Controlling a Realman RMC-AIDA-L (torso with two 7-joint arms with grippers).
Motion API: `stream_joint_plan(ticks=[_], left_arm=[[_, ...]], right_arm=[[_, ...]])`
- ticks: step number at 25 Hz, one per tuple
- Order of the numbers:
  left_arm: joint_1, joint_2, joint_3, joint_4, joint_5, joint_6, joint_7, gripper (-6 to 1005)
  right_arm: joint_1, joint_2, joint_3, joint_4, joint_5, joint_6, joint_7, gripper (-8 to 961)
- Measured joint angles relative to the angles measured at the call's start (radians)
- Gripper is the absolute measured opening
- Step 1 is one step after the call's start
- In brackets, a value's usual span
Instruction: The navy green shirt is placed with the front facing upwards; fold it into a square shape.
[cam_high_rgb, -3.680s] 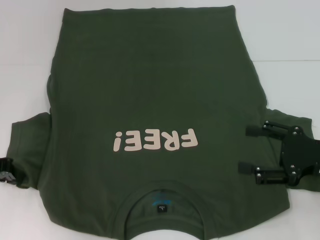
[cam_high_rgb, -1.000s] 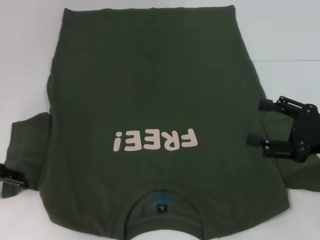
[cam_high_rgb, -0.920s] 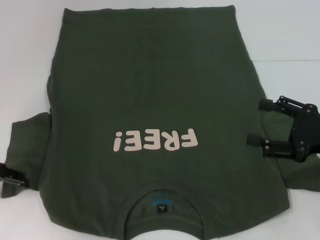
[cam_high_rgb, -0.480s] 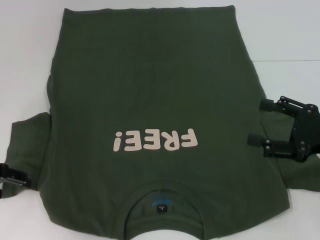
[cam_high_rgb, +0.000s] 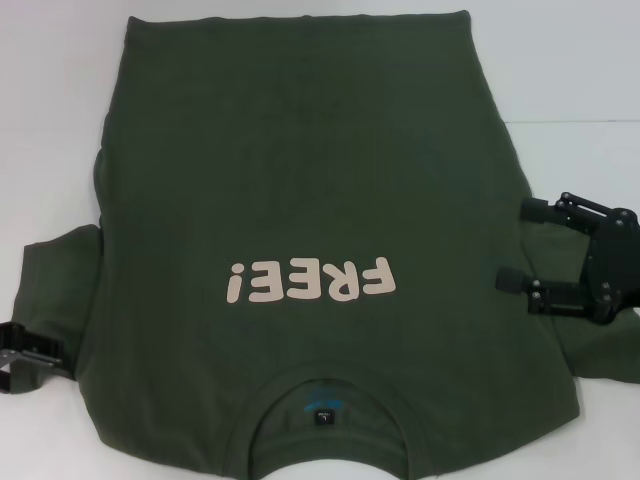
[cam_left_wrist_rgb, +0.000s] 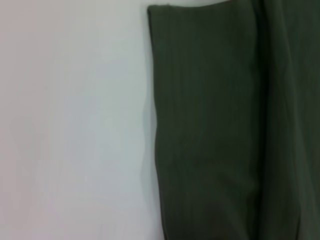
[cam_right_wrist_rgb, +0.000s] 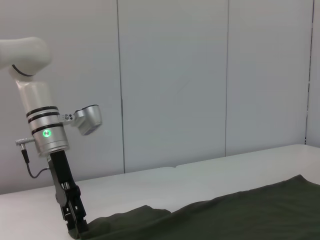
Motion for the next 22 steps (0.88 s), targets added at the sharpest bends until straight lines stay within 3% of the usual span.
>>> stream_joint_plan(ticks=[5, 10, 18, 22], left_arm=[[-0.006, -0.005, -0.001, 0.000, 0.000, 0.002, 0.002, 882], [-0.016, -0.007, -0.002, 0.000, -0.003, 0.001, 0.005, 775], [-0.019, -0.009, -0.003, 0.000, -0.003, -0.002, 0.014, 762], [-0.019, -0.009, 0.001, 0.001, -0.003, -0.002, 0.015, 579]], right_arm=[[-0.003, 0.000, 0.000, -0.002, 0.003, -0.001, 0.000, 944], [-0.004, 0.000, 0.000, -0.002, 0.004, -0.002, 0.000, 944], [-0.003, 0.000, 0.000, -0.002, 0.004, -0.004, 0.000, 944], [0.000, 0.001, 0.000, -0.002, 0.004, -0.004, 0.000, 944]])
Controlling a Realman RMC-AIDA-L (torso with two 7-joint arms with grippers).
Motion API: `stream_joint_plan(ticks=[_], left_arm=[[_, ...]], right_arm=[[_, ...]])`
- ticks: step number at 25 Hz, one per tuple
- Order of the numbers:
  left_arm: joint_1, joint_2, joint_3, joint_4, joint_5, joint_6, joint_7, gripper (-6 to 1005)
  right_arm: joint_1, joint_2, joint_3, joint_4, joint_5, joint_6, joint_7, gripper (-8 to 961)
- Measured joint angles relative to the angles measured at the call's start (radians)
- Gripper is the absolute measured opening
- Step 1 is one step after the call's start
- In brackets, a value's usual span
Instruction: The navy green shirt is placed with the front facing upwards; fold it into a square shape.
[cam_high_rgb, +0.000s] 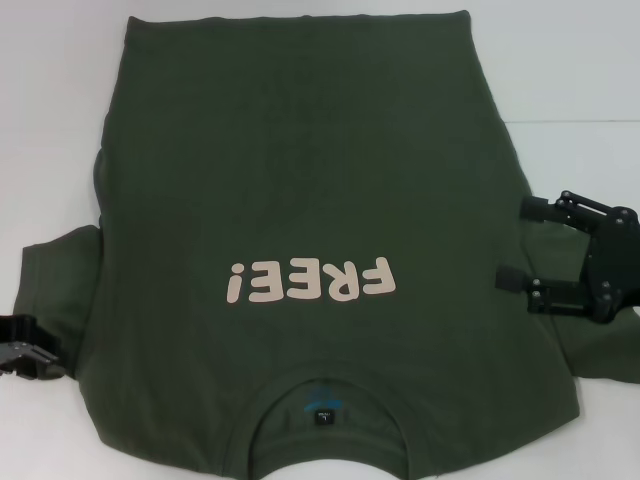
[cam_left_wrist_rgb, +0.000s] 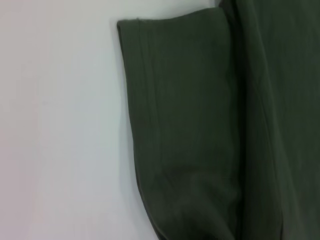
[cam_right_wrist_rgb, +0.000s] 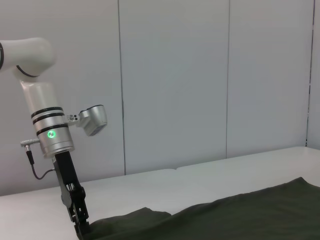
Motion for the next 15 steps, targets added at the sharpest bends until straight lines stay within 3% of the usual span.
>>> stream_joint_plan(ticks=[7, 15], left_arm=[[0.000, 0.005, 0.002, 0.000, 0.001, -0.004, 0.001, 361], [-0.003, 0.002, 0.009, -0.001, 0.011, -0.015, 0.002, 331]], right_arm=[[0.003, 0.001, 0.000, -0.001, 0.000, 0.004, 0.000, 944], [0.006, 0.001, 0.000, -0.001, 0.000, 0.005, 0.000, 944]])
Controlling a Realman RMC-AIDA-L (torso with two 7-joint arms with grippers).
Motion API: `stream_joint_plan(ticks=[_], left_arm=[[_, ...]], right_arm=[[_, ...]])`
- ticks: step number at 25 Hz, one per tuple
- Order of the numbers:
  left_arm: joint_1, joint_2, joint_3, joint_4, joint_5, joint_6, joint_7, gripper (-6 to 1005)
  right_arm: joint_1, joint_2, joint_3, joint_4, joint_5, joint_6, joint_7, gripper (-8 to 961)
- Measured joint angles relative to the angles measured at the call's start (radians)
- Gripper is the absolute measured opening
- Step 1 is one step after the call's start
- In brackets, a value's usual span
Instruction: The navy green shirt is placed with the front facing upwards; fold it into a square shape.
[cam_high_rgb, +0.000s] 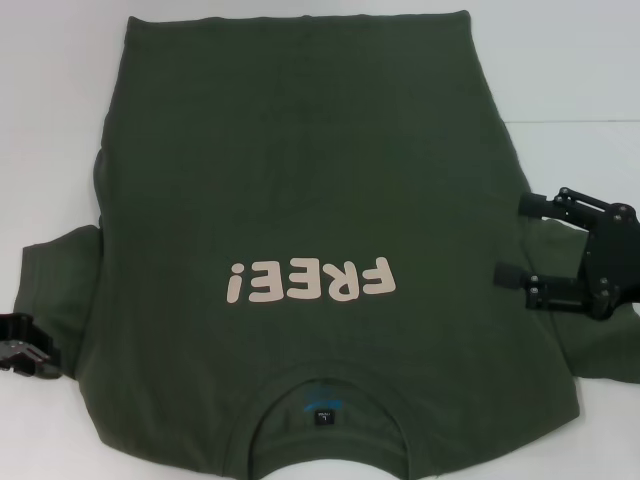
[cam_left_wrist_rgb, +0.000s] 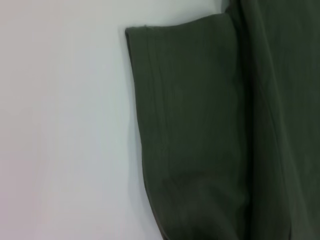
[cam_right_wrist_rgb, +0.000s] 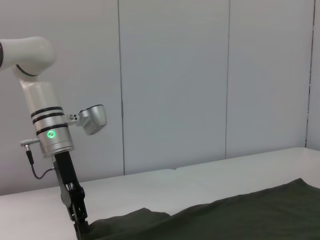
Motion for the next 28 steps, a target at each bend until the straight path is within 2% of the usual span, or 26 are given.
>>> stream_joint_plan(ticks=[5, 11, 17, 28], left_arm=[[-0.002, -0.001, 0.010, 0.000, 0.001, -0.011, 0.002, 323], [-0.003, 0.000, 0.021, 0.000, 0.001, -0.020, 0.003, 204], [-0.003, -0.001, 0.024, 0.000, 0.001, -0.022, 0.003, 153], [0.001, -0.017, 0.069, 0.020, 0.002, -0.047, 0.025, 12]], right_arm=[[0.001, 0.000, 0.000, 0.000, 0.000, 0.000, 0.000, 944], [0.001, 0.000, 0.000, 0.000, 0.000, 0.000, 0.000, 944], [0.001, -0.002, 0.007, 0.000, 0.000, 0.000, 0.000, 944], [-0.009, -0.006, 0.012, 0.001, 0.014, -0.006, 0.000, 945]])
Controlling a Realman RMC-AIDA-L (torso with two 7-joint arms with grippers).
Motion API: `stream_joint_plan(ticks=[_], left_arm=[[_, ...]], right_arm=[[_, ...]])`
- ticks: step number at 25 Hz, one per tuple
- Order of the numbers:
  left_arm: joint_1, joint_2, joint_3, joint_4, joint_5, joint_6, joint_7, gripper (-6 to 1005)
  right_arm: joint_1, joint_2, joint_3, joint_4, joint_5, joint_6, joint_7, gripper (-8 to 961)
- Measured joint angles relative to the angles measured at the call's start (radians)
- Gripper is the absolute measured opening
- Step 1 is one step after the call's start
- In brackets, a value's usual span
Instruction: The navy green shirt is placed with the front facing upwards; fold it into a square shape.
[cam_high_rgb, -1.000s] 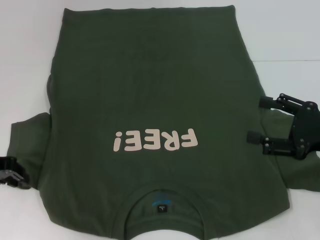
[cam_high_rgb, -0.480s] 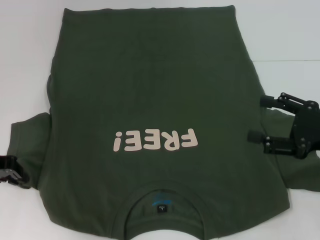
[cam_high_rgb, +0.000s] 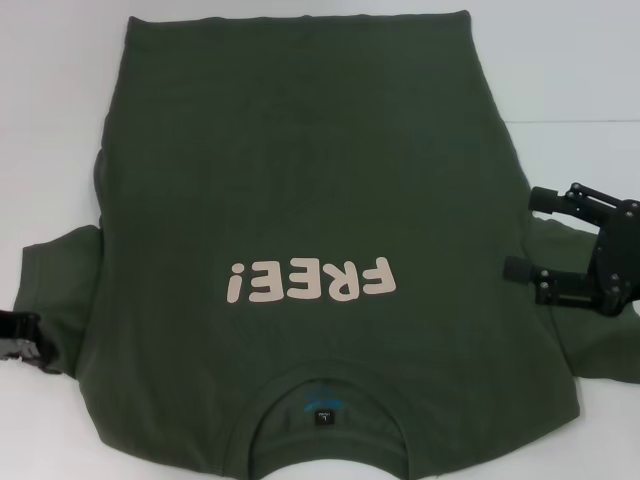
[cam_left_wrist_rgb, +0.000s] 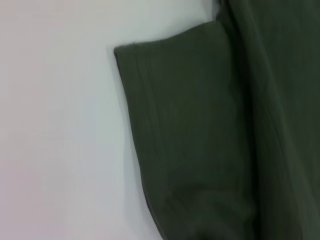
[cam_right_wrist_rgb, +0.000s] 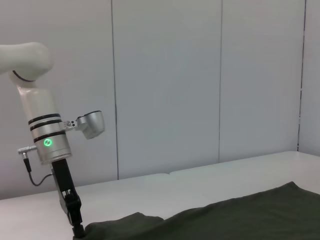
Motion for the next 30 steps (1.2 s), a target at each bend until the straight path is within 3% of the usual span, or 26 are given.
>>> stream_joint_plan(ticks=[7, 14, 23, 30], left_arm=[[-0.004, -0.001, 0.004, 0.006, -0.003, 0.000, 0.002, 11], [-0.001, -0.018, 0.004, 0.073, -0.008, 0.044, 0.018, 12], [0.001, -0.061, 0.006, 0.228, -0.010, 0.155, 0.062, 13], [-0.017, -0.085, 0.006, 0.286, -0.012, 0.200, 0.079, 14]], right_arm=[[-0.001, 0.000, 0.000, 0.000, 0.000, -0.001, 0.000, 945], [0.000, 0.000, 0.000, 0.000, 0.000, -0.001, 0.000, 945], [0.006, 0.000, 0.000, -0.001, 0.005, -0.002, 0.000, 945], [0.000, 0.000, 0.000, -0.001, 0.024, -0.009, 0.000, 944]])
